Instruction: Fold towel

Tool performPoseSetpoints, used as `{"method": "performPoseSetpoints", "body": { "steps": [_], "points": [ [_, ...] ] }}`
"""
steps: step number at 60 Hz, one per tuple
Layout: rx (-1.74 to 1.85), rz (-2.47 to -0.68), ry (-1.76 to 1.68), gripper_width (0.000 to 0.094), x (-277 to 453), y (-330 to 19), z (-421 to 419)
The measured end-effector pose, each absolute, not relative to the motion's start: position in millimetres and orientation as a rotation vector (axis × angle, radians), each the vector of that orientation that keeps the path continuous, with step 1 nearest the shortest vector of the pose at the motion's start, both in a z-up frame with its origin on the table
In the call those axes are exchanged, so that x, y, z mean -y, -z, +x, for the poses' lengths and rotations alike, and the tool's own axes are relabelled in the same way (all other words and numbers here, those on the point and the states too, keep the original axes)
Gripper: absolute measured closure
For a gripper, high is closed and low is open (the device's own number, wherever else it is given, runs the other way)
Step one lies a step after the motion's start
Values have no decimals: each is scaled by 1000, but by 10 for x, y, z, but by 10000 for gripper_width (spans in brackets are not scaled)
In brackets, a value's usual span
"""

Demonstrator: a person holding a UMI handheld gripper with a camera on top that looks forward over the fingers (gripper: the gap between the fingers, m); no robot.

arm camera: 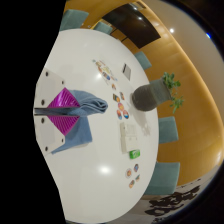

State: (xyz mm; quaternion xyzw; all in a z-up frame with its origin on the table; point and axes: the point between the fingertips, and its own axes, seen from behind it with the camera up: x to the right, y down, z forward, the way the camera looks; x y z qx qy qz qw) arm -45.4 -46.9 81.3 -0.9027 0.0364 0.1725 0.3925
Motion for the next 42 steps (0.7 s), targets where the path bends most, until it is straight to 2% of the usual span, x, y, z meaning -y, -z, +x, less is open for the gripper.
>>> {"method": "performPoseSetpoints", "body": {
  "steps": [3,7,8,9,13,15,19,31,42],
  "points": [
    [-109,-2327,-406,827,471,-645,-271],
    [-112,-2356,-376,699,468,-491,-84],
    [-107,-2360,-366,619,469,-467,-37],
    [-100,-2360,-352,583,476,-442,21],
    [-71,-2363,-263,248,500,-428,255],
    [-55,-2354,-228,131,513,-470,347],
    [-24,-2349,-190,91,578,-586,479],
    [89,-2346,-65,83,1137,-1094,584],
    [97,-2345,-17,83,1865,-1478,353]
  ]
}}
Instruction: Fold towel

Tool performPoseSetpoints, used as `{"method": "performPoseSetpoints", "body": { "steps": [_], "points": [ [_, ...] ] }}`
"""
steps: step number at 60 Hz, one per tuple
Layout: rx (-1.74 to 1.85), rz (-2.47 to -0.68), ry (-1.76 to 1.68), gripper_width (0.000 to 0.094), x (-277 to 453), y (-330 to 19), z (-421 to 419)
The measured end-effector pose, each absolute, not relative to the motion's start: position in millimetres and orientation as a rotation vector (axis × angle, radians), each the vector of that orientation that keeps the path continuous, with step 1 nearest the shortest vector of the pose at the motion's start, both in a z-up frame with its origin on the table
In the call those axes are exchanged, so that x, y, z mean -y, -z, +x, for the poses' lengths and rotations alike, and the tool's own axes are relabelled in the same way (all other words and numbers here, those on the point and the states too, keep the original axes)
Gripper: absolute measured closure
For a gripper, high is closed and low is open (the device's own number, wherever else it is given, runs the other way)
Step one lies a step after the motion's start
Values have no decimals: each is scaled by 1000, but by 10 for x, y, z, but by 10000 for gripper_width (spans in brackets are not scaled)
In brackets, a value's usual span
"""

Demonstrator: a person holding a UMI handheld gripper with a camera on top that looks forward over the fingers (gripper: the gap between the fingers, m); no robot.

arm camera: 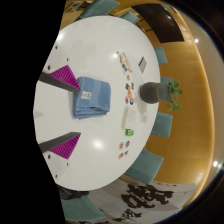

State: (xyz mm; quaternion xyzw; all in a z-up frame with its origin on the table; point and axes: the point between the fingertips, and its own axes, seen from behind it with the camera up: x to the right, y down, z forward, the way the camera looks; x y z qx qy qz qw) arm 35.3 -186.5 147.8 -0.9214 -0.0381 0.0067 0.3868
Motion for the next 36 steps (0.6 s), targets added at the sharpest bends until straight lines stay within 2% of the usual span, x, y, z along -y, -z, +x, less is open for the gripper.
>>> {"method": "performPoseSetpoints", "body": {
  "steps": [16,36],
  "points": [
    [61,-2348,34,89,2750,-1771,20],
    [39,-2293,64,88,3035,-2030,7]
  ]
}}
